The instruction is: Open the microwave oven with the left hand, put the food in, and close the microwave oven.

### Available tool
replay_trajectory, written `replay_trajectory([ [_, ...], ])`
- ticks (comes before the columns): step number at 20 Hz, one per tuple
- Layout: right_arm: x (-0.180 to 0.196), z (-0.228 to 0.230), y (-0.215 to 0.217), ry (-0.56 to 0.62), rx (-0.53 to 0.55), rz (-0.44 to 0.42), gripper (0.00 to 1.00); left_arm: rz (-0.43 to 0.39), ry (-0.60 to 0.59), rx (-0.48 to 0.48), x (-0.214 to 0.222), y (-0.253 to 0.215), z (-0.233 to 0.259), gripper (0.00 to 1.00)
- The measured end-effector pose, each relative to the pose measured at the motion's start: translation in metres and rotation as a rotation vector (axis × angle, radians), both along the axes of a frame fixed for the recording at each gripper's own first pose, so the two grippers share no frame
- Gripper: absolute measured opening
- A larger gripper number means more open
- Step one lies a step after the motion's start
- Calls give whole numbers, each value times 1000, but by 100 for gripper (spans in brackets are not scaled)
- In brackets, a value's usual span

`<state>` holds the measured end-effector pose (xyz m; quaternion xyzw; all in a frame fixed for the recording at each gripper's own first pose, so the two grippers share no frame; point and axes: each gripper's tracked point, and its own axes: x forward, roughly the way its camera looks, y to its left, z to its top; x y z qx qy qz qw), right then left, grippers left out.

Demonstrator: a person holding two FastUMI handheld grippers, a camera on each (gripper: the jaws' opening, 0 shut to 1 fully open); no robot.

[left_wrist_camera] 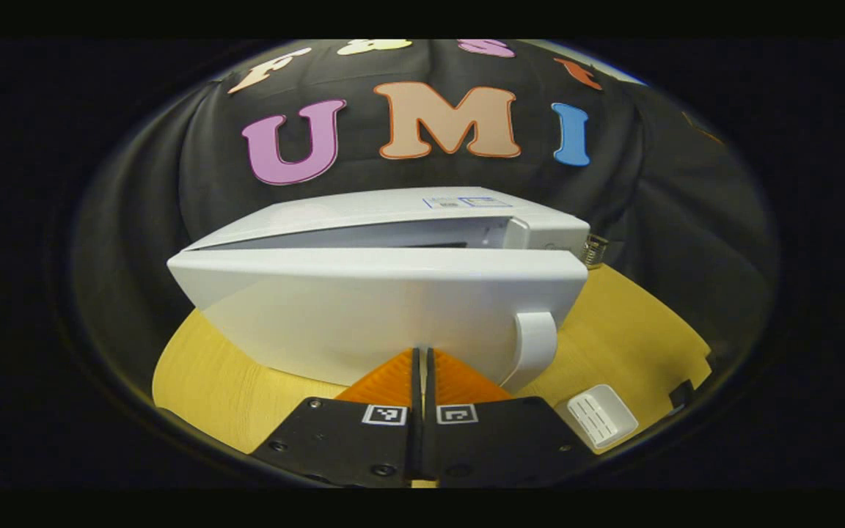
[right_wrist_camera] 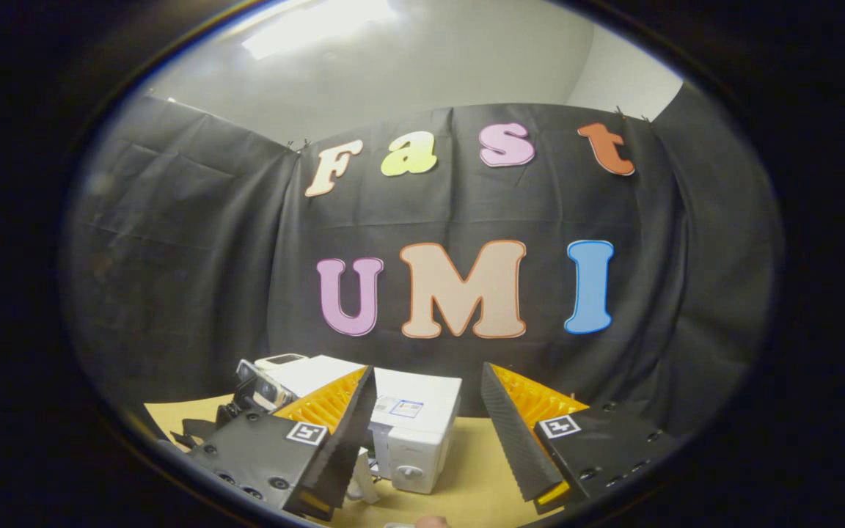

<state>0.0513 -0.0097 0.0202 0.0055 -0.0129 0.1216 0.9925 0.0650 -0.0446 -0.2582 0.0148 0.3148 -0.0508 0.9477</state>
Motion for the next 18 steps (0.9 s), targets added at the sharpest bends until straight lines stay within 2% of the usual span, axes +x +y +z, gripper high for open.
replay_trajectory([
  [4, 1, -3, -2, 12, 6, -11, 78, 31, -1, -50, 18, -1, 3, 1],
  [5, 1, -3, -2, 11, 7, -13, 89, 31, 1, -52, 21, -3, 1, 1],
  [11, 1, 3, -12, -14, -34, -48, 89, -14, 1, -59, 34, -23, -1, 0],
  [12, 0, 2, -14, -14, -32, -51, 78, -20, -3, -60, 36, -25, 0, 0],
  [18, 1, 1, -22, -14, -34, -77, 78, -43, -6, -82, 43, -37, 3, 1],
])
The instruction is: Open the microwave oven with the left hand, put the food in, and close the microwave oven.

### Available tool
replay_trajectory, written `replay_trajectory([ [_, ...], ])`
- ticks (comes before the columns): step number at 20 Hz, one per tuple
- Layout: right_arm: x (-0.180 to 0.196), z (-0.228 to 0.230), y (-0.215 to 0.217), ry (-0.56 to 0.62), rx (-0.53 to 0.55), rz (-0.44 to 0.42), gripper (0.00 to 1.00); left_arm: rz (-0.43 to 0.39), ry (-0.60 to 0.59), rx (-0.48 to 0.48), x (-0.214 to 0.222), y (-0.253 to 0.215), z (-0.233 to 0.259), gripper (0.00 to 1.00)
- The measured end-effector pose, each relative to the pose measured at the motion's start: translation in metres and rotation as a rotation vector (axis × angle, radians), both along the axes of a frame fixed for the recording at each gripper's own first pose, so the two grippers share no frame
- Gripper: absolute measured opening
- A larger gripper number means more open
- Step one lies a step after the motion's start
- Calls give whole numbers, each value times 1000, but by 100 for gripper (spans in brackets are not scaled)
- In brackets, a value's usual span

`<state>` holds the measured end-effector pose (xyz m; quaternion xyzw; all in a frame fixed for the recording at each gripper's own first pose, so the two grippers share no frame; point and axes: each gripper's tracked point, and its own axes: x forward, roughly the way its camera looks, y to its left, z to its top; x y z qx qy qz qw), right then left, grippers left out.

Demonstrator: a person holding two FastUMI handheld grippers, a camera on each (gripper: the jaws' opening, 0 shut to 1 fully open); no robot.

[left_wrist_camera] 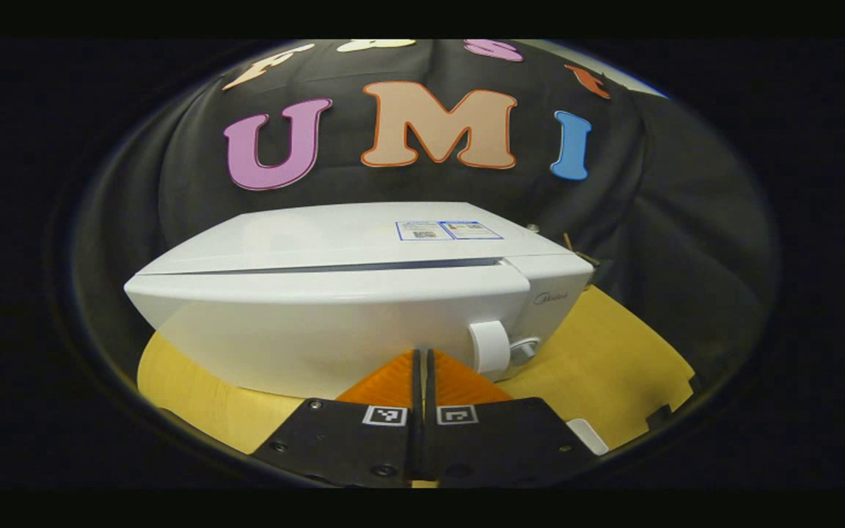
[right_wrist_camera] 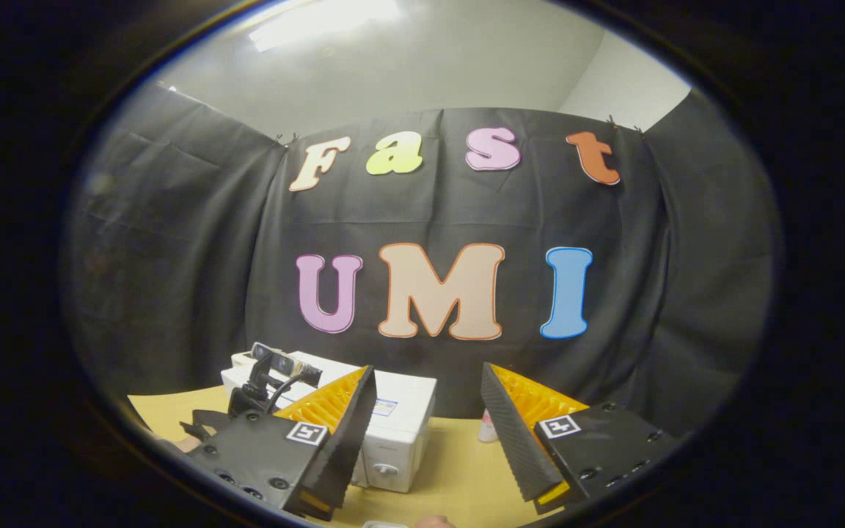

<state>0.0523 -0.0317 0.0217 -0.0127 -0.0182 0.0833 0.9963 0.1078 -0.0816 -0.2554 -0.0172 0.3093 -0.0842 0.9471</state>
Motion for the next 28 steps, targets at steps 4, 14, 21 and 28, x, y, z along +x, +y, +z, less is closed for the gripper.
replay_trajectory([
  [4, 1, 1, 1, -1, -3, -8, 78, -16, 8, -40, 4, -8, 0, 1],
  [14, 1, -6, 1, 20, -10, -8, 78, 41, -12, -118, 11, -7, 9, 1],
  [21, -7, -11, 10, 28, -28, -14, 78, 55, -172, -83, -9, 20, 68, 1],
  [28, -12, -18, 22, 46, -34, 4, 78, 115, -313, -68, -46, 50, 155, 2],
])
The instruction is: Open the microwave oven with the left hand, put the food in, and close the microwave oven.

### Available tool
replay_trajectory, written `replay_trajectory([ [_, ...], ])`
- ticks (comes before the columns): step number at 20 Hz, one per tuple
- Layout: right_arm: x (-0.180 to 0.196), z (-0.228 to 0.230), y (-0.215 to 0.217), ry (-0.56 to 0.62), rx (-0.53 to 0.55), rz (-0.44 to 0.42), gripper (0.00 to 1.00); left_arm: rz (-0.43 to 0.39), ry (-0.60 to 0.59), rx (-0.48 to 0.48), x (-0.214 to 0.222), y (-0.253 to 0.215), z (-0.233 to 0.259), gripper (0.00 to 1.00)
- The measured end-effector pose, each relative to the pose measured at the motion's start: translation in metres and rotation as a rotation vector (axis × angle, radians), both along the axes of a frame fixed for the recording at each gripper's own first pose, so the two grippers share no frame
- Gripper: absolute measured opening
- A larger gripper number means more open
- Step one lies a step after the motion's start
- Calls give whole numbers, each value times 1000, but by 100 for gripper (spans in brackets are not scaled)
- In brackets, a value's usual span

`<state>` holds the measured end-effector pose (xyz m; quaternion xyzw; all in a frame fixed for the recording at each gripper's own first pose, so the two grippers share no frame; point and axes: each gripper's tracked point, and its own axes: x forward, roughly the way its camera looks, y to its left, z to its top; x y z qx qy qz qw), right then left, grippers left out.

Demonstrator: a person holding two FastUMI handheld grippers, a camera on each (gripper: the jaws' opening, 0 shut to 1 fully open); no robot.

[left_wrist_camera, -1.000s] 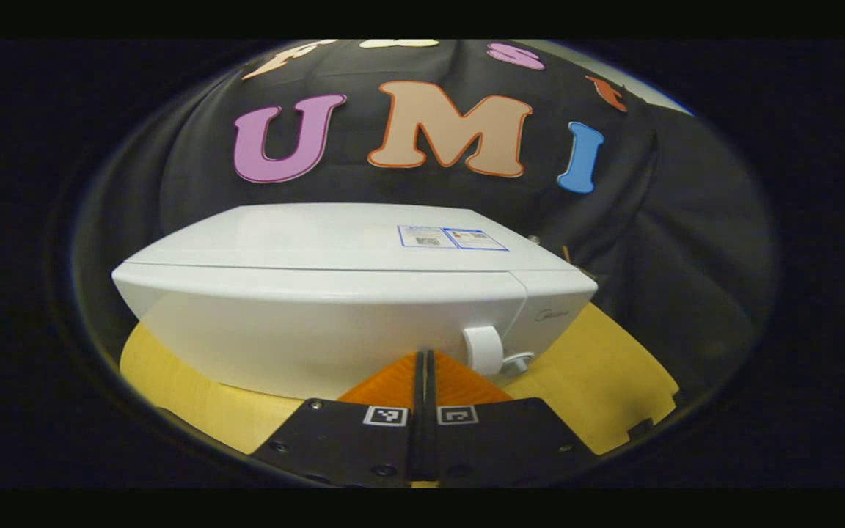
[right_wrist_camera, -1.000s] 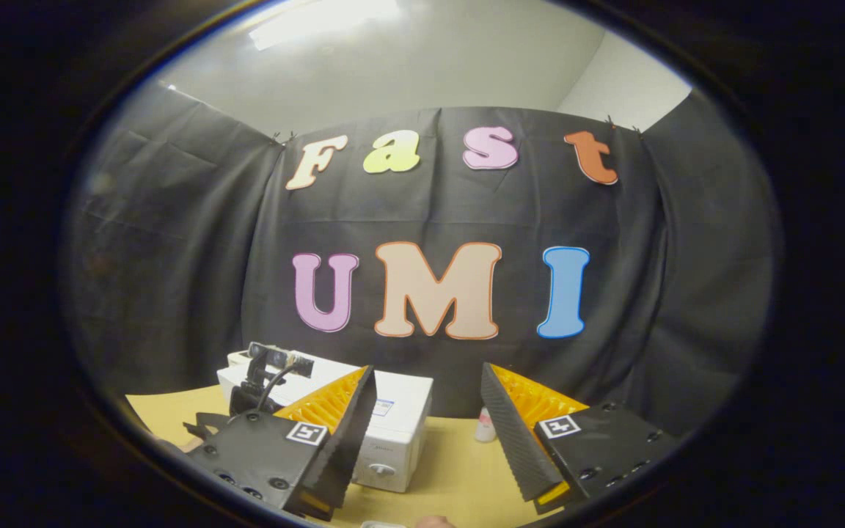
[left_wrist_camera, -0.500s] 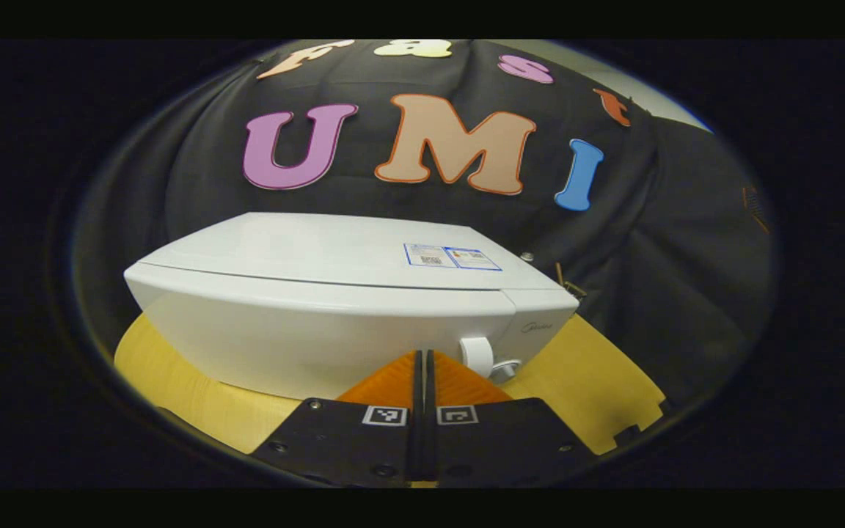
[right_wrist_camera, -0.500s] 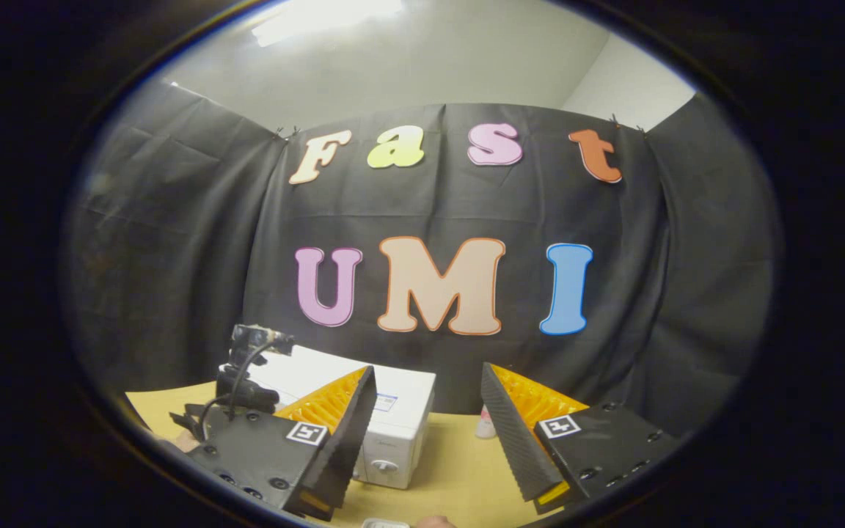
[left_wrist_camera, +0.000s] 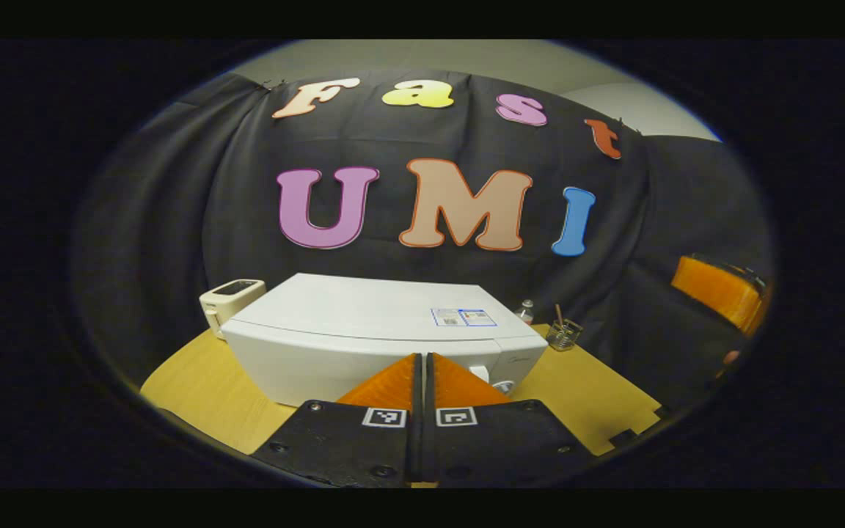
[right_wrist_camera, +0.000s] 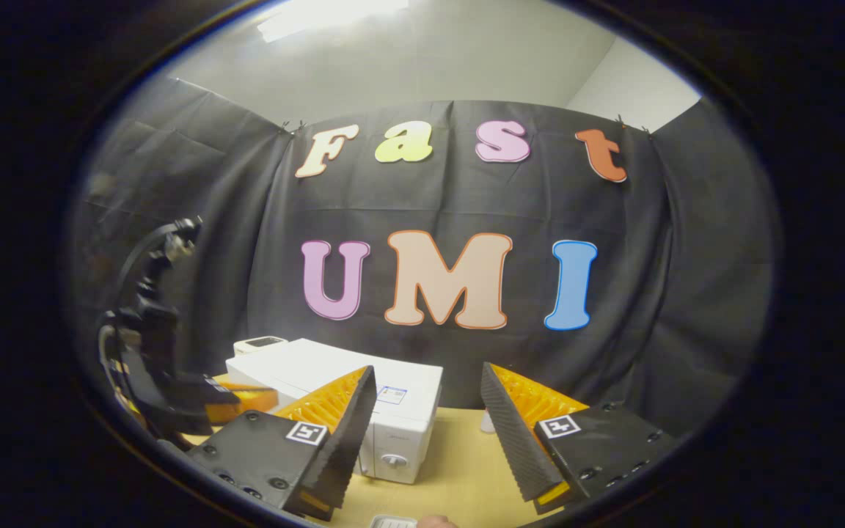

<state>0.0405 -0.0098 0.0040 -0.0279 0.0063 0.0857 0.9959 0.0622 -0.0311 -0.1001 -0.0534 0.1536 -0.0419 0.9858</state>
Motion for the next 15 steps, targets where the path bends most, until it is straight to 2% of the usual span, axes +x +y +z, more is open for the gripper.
replay_trajectory([
  [5, -4, 2, 5, -7, -12, -5, 78, 33, -108, 31, -25, 15, 54, 0],
  [7, -5, 4, 10, -8, -5, -2, 79, 23, -140, 66, -33, 15, 70, 0],
  [8, -5, 5, 12, -7, 0, -1, 89, 15, -152, 91, -39, 15, 75, 0],
  [9, -5, 6, 12, -8, 0, 1, 79, 15, -165, 119, -41, 18, 81, 0],
  [11, -6, 9, 13, -14, -2, -3, 79, 18, -205, 140, -45, 19, 97, 0],
  [13, -10, 7, 15, -13, -2, -5, 78, -7, -245, 121, -47, 10, 110, 3],
  [15, -9, 3, 13, -5, -11, -11, 78, 2, -233, 137, -51, 15, 104, 3],
])
